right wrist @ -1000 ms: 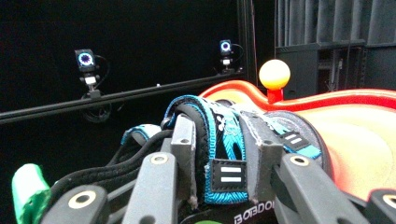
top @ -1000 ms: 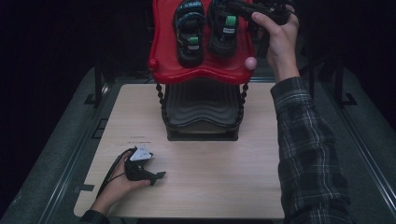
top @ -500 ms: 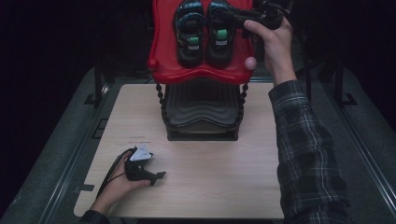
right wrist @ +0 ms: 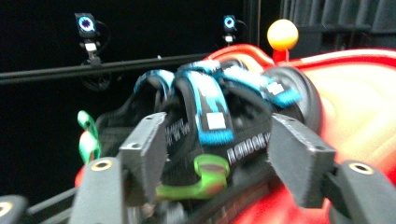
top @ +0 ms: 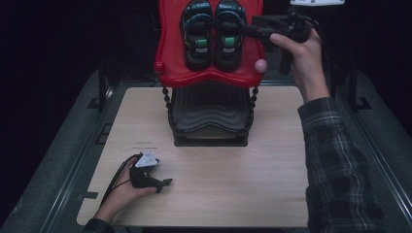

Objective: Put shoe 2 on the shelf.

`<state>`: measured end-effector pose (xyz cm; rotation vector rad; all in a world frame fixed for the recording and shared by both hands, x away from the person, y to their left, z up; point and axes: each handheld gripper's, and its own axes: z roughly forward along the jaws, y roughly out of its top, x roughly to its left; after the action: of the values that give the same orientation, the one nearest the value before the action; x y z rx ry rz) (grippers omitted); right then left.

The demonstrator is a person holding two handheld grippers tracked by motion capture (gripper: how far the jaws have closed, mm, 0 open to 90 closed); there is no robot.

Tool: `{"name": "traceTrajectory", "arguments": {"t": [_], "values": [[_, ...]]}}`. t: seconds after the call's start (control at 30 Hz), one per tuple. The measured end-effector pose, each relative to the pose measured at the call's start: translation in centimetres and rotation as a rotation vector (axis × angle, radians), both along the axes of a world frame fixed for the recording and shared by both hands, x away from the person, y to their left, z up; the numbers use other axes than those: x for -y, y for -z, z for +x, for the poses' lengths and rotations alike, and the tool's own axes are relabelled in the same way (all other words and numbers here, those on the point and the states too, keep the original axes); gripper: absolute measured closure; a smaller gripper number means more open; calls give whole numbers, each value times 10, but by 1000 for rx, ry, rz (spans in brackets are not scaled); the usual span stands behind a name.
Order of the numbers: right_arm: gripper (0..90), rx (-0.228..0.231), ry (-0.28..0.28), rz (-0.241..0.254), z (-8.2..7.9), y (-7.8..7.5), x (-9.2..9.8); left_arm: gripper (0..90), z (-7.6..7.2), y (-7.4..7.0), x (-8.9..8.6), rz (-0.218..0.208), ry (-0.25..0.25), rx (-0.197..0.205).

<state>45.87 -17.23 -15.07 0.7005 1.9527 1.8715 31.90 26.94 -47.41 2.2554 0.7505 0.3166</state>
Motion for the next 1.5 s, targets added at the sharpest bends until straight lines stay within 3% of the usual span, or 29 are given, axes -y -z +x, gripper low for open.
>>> {"name": "traceTrajectory", "arguments": {"t": [0.5, 0.7, 0.73, 0.77, 0.97, 1.03, 1.07, 1.37, 1.5], "values": [[284, -22, 10, 4, -45, 38, 48, 59, 0, 0, 0, 1, 0, 0], [280, -25, 15, 6, -65, 62, 64, 59, 0, 0, 0, 2, 1, -2], [280, -27, 25, 4, -72, 74, 69, 59, 0, 0, 0, 1, 1, -2], [280, -27, 25, 4, -72, 74, 69, 60, 0, 0, 0, 1, 1, -2], [270, -69, 65, -62, -94, 119, 84, 59, 0, 0, 0, -4, -3, -1], [267, -76, 66, -67, -97, 124, 85, 59, 0, 0, 0, -5, -3, -1], [265, -96, 74, -86, -103, 140, 88, 59, 0, 0, 0, -3, -3, 1], [245, -194, 100, -203, -127, 202, 95, 59, 0, 0, 0, -3, -2, 0], [240, -243, 98, -231, -137, 226, 95, 59, 0, 0, 0, -2, -2, 0]]}}
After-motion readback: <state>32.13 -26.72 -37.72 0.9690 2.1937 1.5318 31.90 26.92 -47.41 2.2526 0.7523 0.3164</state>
